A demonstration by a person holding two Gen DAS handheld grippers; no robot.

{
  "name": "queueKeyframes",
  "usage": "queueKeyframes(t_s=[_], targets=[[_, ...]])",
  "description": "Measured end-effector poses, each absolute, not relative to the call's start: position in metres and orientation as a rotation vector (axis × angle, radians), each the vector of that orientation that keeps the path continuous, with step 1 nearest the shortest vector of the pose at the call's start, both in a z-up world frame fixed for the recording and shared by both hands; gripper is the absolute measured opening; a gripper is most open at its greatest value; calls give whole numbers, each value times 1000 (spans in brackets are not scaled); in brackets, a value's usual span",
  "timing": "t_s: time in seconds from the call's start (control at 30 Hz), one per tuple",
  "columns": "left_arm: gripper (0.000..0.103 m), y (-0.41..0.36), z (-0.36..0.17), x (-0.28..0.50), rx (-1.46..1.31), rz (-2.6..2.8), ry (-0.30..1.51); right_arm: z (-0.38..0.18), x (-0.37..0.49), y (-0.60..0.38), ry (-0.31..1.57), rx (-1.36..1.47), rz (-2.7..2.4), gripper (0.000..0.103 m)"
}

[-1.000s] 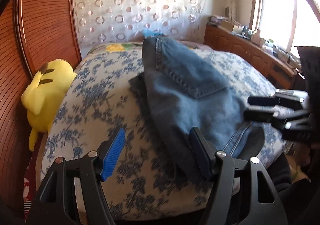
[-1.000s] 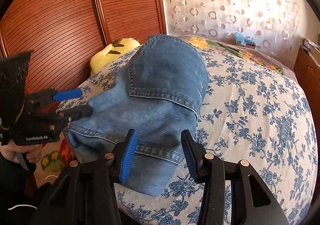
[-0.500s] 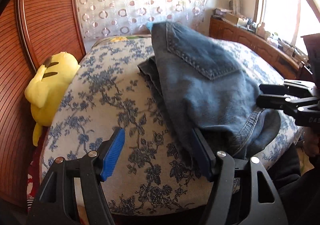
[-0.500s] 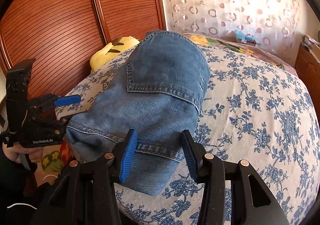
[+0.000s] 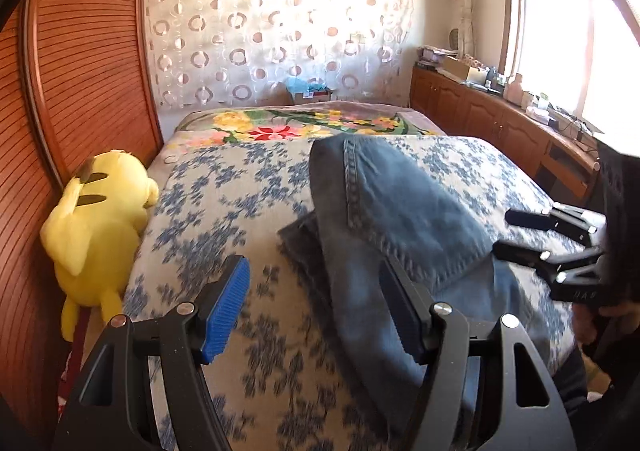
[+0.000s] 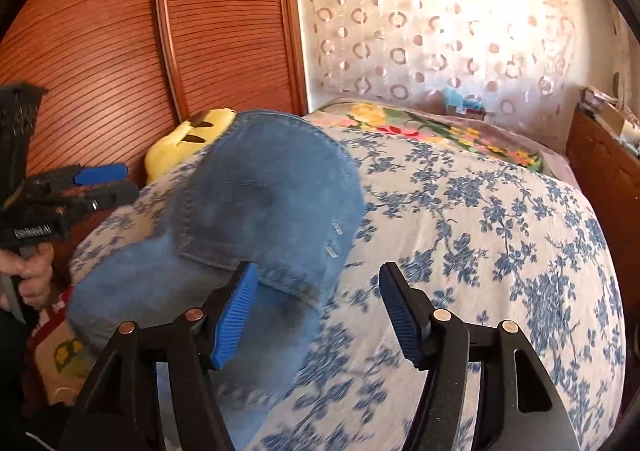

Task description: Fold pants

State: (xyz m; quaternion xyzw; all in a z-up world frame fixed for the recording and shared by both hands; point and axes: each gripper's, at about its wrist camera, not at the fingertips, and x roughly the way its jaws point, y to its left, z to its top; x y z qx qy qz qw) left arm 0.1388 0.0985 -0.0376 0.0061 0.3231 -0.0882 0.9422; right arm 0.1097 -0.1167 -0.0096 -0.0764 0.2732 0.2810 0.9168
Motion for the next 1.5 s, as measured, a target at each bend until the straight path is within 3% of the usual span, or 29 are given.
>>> queueKeyframes(t_s=[0.77, 0.8, 0.9, 0.97, 1.07, 1.33, 1.5], targets=[[67, 81, -43, 254, -74, -264, 799, -34, 125, -107, 623, -102, 594, 66], [66, 83, -45, 257, -87, -269, 810, -34, 125, -107, 623, -100, 594, 66], [46, 83, -51, 259, -118, -312, 833, -34, 124, -107, 623, -96, 595, 66], [27, 79, -51, 255, -102, -330, 822, -34, 124, -107, 624, -93, 595, 66], [15, 67, -41, 240, -13, -325, 775, -34, 123, -106, 625, -88, 597, 66], [11, 78, -14, 202, 8, -292, 681, -33, 117, -107, 586, -79, 627, 66], [11, 94, -41, 211, 26, -222, 737, -34, 116, -104, 581, -91, 652, 66]])
